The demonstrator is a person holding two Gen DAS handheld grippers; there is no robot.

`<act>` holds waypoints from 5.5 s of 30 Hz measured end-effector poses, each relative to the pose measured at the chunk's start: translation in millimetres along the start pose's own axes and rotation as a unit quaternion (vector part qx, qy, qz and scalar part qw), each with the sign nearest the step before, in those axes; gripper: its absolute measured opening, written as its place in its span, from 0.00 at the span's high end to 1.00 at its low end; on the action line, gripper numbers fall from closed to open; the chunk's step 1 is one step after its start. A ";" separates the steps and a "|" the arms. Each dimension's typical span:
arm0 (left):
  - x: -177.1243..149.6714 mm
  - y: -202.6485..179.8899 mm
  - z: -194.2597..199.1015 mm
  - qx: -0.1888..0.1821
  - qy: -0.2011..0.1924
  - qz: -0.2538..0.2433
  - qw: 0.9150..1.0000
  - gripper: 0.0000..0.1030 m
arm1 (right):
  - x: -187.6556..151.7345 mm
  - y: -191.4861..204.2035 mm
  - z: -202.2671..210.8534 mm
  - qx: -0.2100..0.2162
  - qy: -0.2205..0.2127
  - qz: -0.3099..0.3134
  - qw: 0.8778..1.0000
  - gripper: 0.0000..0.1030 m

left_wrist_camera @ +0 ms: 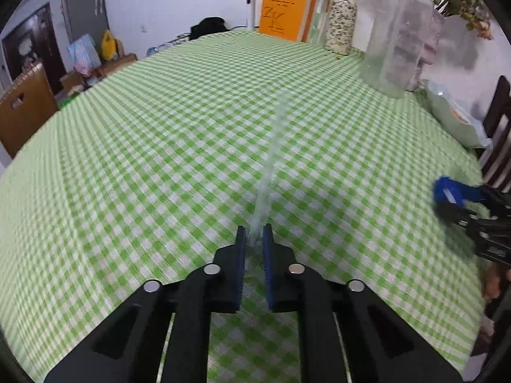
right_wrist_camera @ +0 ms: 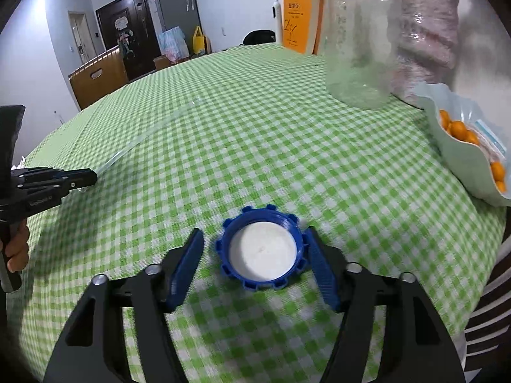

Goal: Collect trash

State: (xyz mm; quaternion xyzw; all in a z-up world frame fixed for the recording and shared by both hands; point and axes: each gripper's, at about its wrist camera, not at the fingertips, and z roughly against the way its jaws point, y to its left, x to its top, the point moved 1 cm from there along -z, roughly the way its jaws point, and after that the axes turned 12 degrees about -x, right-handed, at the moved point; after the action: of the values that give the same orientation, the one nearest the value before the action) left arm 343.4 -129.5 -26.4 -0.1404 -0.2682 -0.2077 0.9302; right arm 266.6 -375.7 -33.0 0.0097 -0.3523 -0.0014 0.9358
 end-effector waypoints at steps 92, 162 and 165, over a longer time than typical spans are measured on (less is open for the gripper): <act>-109.6 -407.3 -82.2 -0.165 0.283 -0.328 0.886 1.00 | -292.0 -239.7 189.6 -0.172 0.065 -0.221 0.958 0.48; -61.5 -317.7 81.8 -0.238 -0.132 -0.221 0.937 0.14 | -164.9 -170.0 217.1 -0.240 -0.060 -0.165 0.955 0.27; -56.4 -276.3 107.2 -0.202 -0.180 -0.179 0.946 0.14 | -139.0 -149.6 215.1 -0.226 -0.091 -0.154 0.958 0.25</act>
State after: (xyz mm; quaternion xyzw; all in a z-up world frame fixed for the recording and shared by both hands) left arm 125.1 -313.6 71.1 -0.3102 -0.4039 -0.3918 0.7662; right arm 20.9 -527.6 34.2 -0.1477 -0.4209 -0.2258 0.8661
